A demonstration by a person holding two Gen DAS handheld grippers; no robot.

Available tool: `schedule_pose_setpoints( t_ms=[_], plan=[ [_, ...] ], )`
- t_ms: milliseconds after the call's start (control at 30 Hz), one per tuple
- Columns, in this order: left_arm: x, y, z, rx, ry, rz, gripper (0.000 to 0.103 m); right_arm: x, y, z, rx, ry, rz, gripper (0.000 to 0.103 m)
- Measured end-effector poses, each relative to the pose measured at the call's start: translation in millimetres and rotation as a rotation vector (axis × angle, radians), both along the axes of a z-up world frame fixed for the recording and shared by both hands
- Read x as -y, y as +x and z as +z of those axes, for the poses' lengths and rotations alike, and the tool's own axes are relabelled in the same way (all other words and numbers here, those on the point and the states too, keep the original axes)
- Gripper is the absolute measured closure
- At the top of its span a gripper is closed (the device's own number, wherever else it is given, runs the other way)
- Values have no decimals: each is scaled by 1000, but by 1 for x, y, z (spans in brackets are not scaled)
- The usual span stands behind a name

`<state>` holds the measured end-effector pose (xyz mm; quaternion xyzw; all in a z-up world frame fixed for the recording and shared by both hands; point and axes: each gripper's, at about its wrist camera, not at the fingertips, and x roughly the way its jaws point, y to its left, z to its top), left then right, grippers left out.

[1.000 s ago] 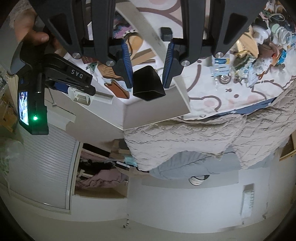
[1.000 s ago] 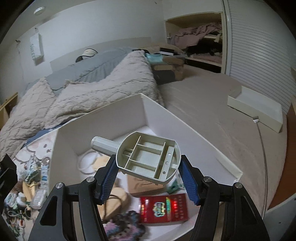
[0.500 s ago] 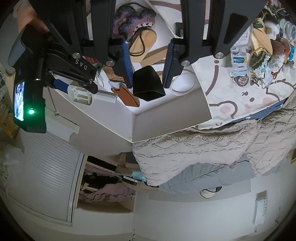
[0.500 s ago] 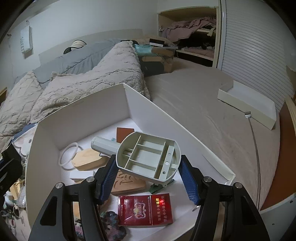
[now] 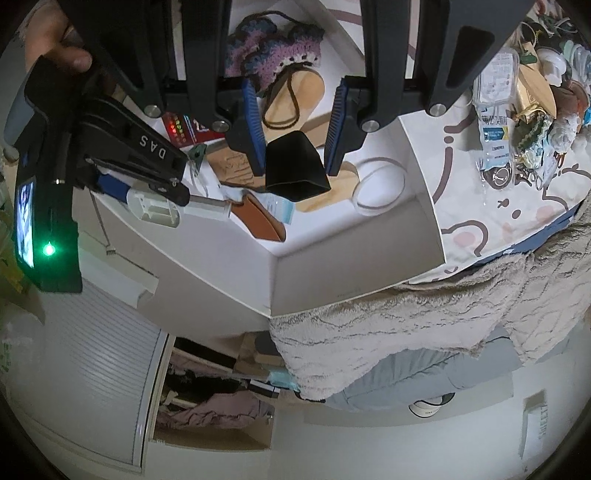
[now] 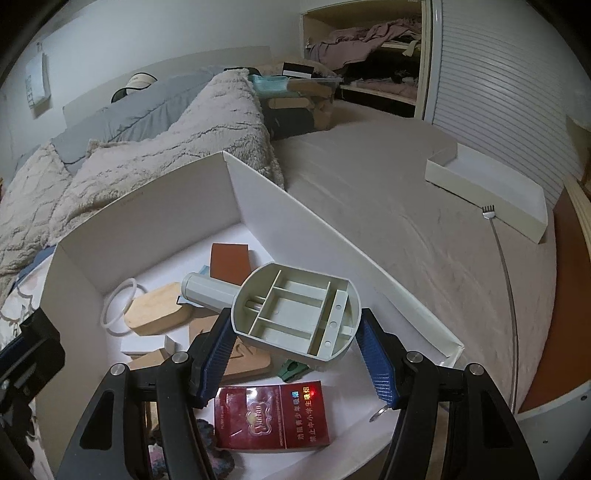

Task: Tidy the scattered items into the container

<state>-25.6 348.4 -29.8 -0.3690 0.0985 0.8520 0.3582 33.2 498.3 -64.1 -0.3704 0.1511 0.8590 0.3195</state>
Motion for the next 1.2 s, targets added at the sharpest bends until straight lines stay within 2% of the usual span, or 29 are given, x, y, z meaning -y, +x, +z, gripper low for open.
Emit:
schedule_pose_setpoints(
  t_ms=[367, 667, 1200],
  plan=[
    [6, 1, -6, 8, -56, 4, 71, 3, 1, 0, 5, -4, 14, 36],
    [8, 9, -16, -4, -134, -37, 71, 7, 0, 0, 10, -1, 22, 36],
    [9, 21, -18, -28, -183, -79, 71, 13, -1, 0, 21, 10, 39, 36]
  ],
)
